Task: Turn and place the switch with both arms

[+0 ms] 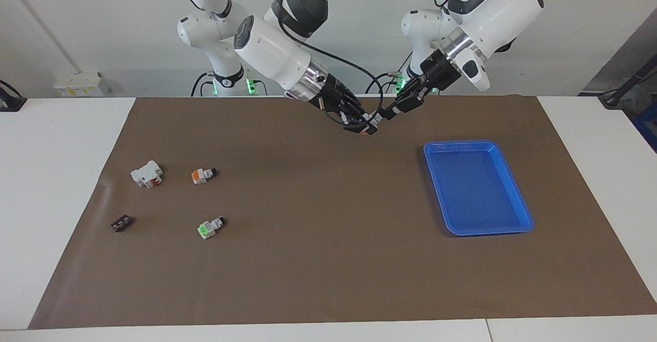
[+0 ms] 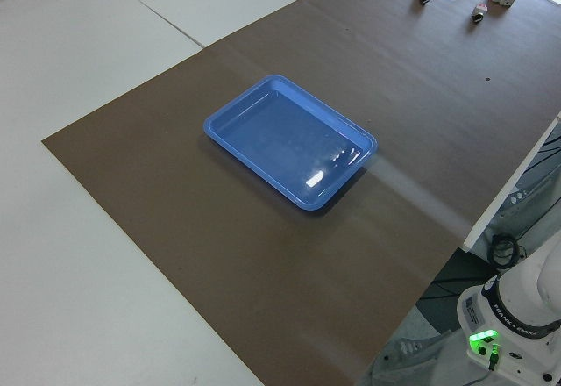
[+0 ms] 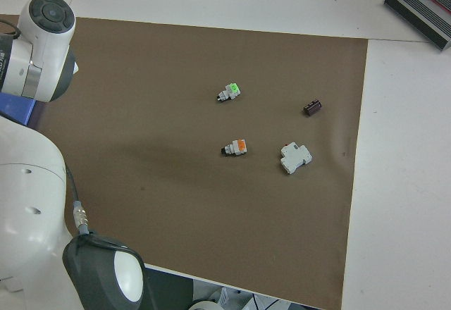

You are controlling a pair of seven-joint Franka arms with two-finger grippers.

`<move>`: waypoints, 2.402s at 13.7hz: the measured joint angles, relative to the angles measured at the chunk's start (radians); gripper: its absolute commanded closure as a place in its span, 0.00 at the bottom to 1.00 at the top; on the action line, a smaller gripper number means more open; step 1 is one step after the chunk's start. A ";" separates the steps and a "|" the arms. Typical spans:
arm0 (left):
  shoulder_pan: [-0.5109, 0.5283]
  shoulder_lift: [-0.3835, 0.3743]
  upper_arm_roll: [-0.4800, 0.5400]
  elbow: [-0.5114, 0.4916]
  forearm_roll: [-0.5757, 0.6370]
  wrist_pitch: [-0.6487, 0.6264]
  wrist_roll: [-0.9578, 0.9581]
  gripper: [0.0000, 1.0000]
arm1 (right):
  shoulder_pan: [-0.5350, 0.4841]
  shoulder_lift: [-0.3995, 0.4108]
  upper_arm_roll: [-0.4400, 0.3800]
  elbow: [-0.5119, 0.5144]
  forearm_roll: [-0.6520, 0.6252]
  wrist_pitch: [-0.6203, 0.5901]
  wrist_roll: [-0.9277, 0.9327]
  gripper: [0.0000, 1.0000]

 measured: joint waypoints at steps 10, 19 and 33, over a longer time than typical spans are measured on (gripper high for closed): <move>0.008 -0.010 0.001 -0.029 0.021 -0.004 0.003 1.00 | 0.000 0.000 -0.001 0.020 -0.015 0.009 -0.003 0.00; 0.268 -0.055 0.012 -0.167 0.261 -0.032 0.331 1.00 | -0.064 -0.060 -0.006 0.020 -0.230 -0.052 -0.223 0.00; 0.504 0.069 0.014 -0.316 0.602 0.116 0.924 1.00 | -0.450 -0.134 -0.019 0.009 -0.848 -0.438 -1.216 0.00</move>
